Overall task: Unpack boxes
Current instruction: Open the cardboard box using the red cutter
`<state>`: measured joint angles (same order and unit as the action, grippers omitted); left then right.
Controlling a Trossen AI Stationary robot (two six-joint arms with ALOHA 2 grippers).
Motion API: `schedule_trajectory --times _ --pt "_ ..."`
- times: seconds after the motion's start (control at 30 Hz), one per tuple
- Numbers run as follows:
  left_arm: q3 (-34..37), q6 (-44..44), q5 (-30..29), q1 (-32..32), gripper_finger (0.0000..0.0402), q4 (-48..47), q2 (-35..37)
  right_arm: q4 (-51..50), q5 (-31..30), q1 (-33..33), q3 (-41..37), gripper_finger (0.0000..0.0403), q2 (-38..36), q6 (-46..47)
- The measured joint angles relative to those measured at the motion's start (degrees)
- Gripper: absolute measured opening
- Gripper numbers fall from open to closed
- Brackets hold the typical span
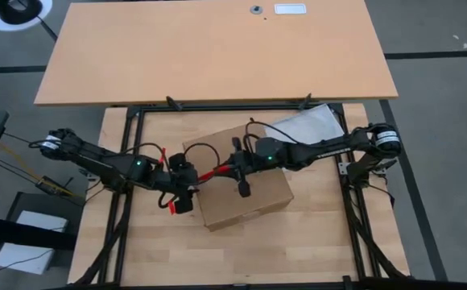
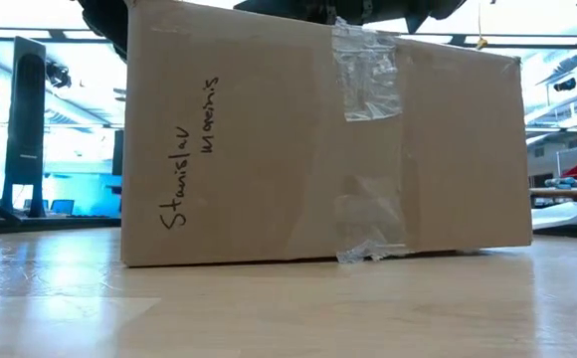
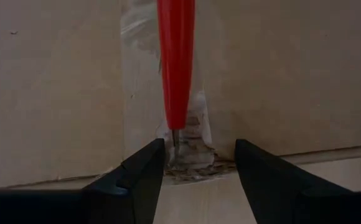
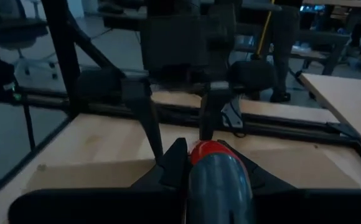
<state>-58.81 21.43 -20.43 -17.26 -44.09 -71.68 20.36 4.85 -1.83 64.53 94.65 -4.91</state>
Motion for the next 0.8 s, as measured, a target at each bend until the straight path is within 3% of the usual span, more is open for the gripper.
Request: schedule_trajectory --times 0.8 --pt "0.11 1.03 -0.14 0.04 0.0209 0.62 -0.11 -6.99 0.8 -0.02 0.35 0.0056 -0.42 -17.2"
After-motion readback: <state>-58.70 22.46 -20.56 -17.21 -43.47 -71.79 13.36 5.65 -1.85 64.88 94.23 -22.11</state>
